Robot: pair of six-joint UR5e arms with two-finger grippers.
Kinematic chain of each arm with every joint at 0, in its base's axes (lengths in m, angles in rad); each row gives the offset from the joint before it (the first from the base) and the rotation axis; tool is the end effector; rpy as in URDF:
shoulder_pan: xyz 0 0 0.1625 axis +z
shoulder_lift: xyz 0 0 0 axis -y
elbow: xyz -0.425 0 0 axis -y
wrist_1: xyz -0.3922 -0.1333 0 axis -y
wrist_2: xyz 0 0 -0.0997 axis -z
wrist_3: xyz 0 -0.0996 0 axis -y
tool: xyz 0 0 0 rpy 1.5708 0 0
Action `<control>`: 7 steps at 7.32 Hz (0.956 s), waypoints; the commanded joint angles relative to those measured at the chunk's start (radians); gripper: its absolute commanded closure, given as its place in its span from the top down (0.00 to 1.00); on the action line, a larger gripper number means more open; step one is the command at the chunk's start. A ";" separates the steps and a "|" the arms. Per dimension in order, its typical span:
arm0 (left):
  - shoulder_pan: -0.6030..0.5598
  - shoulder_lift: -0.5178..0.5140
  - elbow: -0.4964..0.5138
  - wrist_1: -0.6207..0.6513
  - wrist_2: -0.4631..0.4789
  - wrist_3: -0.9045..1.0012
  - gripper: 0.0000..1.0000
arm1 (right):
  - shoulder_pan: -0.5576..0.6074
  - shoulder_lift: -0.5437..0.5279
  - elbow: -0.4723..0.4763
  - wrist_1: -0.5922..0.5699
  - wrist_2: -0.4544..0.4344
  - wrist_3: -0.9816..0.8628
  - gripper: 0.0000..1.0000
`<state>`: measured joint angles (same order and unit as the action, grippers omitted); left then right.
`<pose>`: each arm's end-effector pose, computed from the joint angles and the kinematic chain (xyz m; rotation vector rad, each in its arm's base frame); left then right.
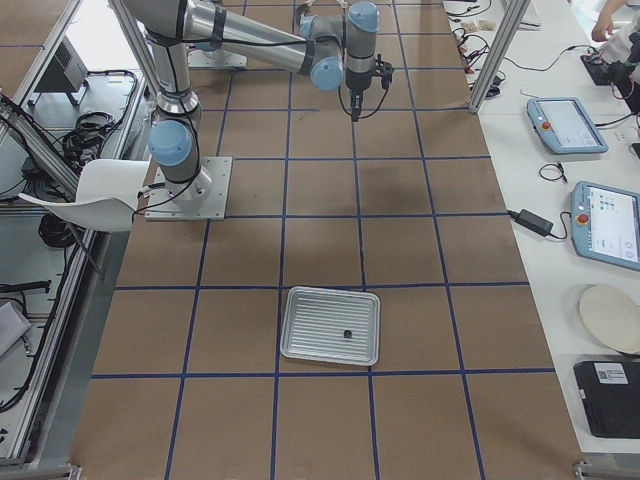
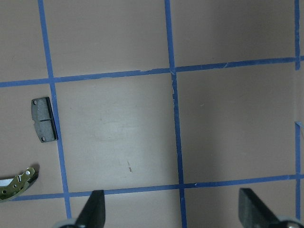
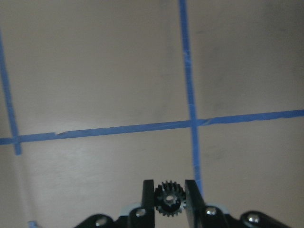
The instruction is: Place bearing gear from tray to pile
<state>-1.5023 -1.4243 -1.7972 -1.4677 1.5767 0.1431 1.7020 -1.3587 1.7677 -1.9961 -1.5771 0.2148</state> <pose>-0.1029 -0.4390 0.4544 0.1167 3.1309 -0.0352 0.2036 -0.5285 0.3240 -0.1312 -3.1353 0.0269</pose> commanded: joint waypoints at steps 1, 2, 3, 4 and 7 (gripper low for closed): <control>0.005 -0.015 0.001 0.018 0.003 0.010 1.00 | 0.195 0.102 -0.002 -0.125 0.086 0.149 0.05; 0.005 -0.013 0.001 0.018 -0.006 0.010 1.00 | 0.261 0.169 -0.004 -0.192 0.086 0.156 0.05; 0.005 -0.013 0.001 0.018 0.000 0.010 1.00 | 0.304 0.205 -0.002 -0.229 0.085 0.193 0.05; 0.005 -0.011 0.001 0.020 0.000 0.010 1.00 | 0.321 0.219 0.006 -0.230 0.086 0.234 0.17; 0.013 -0.016 0.001 0.023 -0.001 0.018 1.00 | 0.354 0.230 0.007 -0.231 0.084 0.247 1.00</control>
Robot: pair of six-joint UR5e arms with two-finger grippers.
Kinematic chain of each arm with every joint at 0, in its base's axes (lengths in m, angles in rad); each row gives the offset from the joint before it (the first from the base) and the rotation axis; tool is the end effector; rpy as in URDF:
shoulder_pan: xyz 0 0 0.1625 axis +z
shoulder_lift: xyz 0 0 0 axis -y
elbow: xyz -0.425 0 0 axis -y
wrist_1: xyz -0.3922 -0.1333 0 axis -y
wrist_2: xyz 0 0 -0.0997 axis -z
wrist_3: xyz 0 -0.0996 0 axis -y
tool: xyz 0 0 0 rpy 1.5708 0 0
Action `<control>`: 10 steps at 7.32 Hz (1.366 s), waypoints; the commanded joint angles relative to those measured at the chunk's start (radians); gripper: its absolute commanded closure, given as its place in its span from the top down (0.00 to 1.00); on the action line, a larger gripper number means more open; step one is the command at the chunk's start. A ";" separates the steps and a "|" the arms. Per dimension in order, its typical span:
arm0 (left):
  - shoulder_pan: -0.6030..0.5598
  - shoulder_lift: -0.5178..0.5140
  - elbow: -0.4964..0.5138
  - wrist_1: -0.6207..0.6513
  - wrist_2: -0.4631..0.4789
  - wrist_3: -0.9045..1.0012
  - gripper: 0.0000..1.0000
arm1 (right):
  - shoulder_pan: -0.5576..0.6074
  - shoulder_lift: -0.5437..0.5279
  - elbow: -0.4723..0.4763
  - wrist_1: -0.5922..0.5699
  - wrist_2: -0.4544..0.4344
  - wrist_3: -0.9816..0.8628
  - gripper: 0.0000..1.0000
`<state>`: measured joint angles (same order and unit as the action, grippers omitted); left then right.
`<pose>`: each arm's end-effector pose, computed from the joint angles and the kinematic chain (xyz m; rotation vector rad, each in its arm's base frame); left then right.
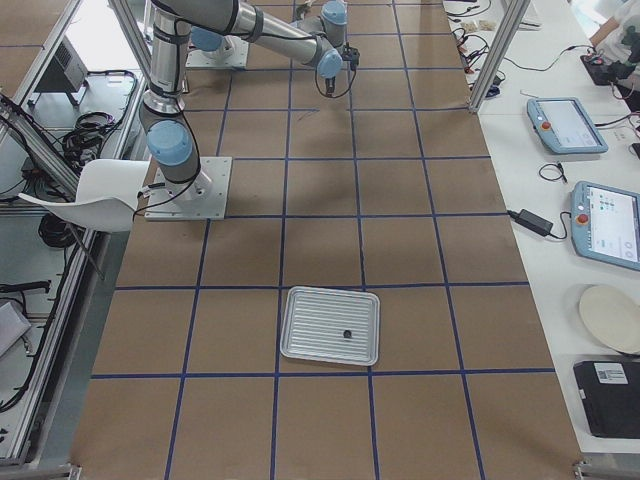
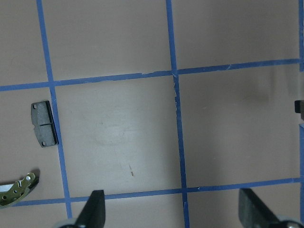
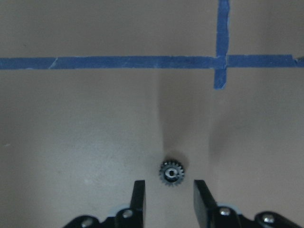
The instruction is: Place bearing gear from tray to pile
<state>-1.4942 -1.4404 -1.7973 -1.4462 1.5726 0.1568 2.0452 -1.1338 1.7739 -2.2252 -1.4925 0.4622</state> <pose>-0.0992 -0.4465 0.4495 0.1257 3.1337 -0.0440 0.3976 -0.4653 0.2155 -0.0196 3.0650 0.0346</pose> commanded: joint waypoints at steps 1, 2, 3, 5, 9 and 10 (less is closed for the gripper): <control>0.003 0.001 0.003 -0.003 -0.005 0.004 1.00 | -0.003 -0.001 -0.016 -0.005 0.000 -0.037 1.00; 0.000 0.008 0.003 -0.003 0.009 0.001 1.00 | -0.057 -0.009 -0.052 0.004 -0.021 -0.150 1.00; 0.003 0.003 0.001 -0.014 0.013 -0.011 1.00 | -0.132 -0.039 -0.056 0.016 -0.079 -0.222 1.00; -0.003 -0.020 -0.054 0.001 -0.003 -0.025 1.00 | -0.326 -0.083 -0.056 0.108 -0.107 -0.426 1.00; -0.160 -0.196 -0.129 0.307 -0.039 -0.052 1.00 | -0.870 -0.119 -0.063 0.127 -0.098 -0.941 1.00; -0.203 -0.248 -0.129 0.314 -0.036 -0.094 1.00 | -0.995 -0.118 -0.071 0.119 -0.091 -1.070 1.00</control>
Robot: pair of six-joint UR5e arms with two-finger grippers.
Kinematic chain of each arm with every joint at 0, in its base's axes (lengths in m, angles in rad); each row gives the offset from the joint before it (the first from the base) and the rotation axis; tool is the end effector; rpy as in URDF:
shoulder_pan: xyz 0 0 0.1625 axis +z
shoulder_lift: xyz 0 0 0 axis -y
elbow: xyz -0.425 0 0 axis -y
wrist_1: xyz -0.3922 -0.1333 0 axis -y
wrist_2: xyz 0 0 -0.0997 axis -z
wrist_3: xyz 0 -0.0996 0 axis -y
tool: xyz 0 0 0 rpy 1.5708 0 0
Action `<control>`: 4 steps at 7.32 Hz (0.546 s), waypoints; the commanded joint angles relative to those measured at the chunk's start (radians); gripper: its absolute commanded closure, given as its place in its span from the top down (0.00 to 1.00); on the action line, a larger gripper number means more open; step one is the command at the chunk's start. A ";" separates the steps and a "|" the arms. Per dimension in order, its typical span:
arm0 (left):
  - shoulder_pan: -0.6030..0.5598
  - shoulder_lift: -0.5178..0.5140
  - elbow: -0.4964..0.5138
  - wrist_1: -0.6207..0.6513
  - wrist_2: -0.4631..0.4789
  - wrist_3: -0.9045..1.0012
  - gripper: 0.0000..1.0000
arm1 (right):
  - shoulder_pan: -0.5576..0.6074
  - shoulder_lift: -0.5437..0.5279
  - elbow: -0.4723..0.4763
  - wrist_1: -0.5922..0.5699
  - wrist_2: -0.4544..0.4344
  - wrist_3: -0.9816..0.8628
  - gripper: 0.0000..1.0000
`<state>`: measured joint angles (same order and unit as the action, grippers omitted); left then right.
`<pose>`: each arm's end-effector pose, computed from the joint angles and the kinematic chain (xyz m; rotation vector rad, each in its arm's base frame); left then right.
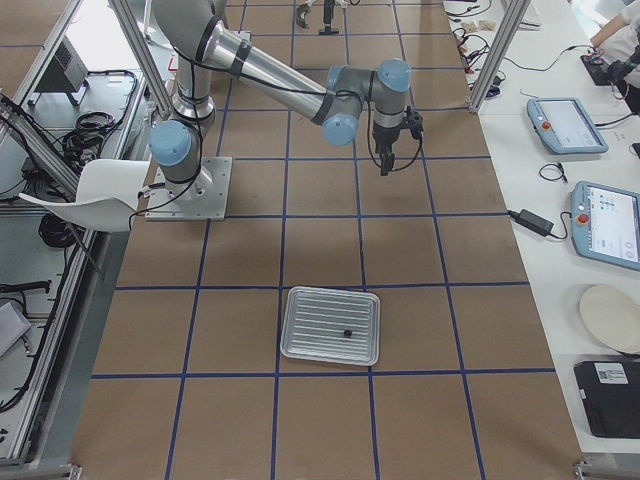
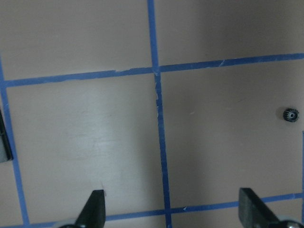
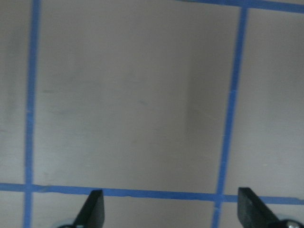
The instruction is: Place bearing gear from tray to pile
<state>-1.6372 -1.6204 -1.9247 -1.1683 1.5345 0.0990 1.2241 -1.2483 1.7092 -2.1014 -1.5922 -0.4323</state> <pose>-0.1686 -0.4712 0.3333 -0.2565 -3.0947 -0.0006 -0.0779 -0.6017 0.2988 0.1312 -3.0913 0.0872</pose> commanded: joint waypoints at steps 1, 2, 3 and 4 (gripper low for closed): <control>-0.116 -0.117 -0.003 0.098 0.006 -0.060 1.00 | -0.281 0.006 -0.017 -0.044 0.009 -0.318 1.00; -0.166 -0.163 -0.002 0.139 0.009 -0.091 1.00 | -0.395 0.027 -0.022 -0.049 0.006 -0.453 1.00; -0.193 -0.211 -0.002 0.223 0.006 -0.103 1.00 | -0.484 0.064 -0.022 -0.049 0.009 -0.524 1.00; -0.211 -0.252 0.000 0.249 0.004 -0.102 1.00 | -0.536 0.087 -0.034 -0.054 0.009 -0.590 1.00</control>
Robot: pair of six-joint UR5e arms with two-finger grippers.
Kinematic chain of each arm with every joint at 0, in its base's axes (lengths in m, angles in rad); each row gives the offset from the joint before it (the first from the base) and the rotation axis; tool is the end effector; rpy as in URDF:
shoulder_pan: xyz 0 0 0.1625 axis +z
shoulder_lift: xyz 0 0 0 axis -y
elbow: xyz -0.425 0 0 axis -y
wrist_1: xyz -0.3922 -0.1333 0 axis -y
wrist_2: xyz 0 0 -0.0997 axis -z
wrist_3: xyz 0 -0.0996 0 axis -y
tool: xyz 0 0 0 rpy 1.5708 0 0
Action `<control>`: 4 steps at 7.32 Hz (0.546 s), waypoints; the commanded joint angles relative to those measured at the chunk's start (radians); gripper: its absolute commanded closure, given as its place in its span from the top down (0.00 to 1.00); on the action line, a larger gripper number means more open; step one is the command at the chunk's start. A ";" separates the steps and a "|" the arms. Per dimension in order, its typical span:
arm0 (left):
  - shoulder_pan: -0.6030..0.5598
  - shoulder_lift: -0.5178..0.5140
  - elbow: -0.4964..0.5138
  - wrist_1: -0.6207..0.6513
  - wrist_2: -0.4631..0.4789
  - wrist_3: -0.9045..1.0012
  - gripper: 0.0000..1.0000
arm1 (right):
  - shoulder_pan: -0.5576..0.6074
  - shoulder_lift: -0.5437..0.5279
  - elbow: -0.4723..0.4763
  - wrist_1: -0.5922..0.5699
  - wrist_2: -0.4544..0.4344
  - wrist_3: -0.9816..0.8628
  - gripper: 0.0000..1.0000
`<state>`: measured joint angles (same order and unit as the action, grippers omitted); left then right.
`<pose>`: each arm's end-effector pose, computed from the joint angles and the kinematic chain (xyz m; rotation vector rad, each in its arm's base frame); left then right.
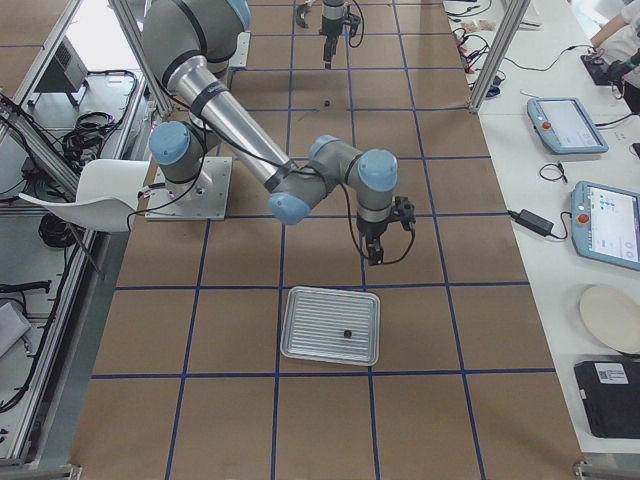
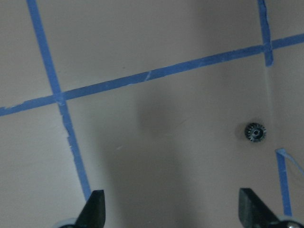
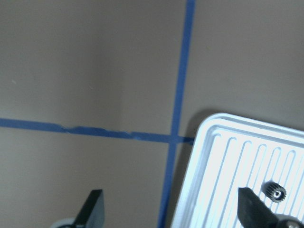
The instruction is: Place bearing gear from tray to pile
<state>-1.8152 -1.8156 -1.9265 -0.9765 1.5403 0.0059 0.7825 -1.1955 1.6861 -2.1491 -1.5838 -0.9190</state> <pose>-0.2595 -0.4771 0.2530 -0.3883 -3.0877 -0.0152 -0.3393 -0.5235 0.2827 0.1994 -3.0596 0.0734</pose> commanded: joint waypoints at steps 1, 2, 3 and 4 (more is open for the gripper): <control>-0.062 -0.083 0.004 0.085 0.003 -0.012 1.00 | -0.142 0.046 -0.013 -0.020 -0.001 -0.131 1.00; -0.078 -0.111 0.003 0.119 0.003 -0.012 1.00 | -0.172 0.077 -0.020 -0.021 0.001 -0.161 1.00; -0.079 -0.132 0.004 0.125 -0.003 -0.012 1.00 | -0.180 0.111 -0.035 -0.043 0.001 -0.162 1.00; -0.082 -0.155 0.003 0.151 -0.008 -0.012 1.00 | -0.186 0.164 -0.054 -0.044 -0.001 -0.164 1.00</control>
<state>-1.8910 -1.9407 -1.9230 -0.8537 1.5380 -0.0059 0.6113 -1.0896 1.6531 -2.1841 -1.5835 -1.0749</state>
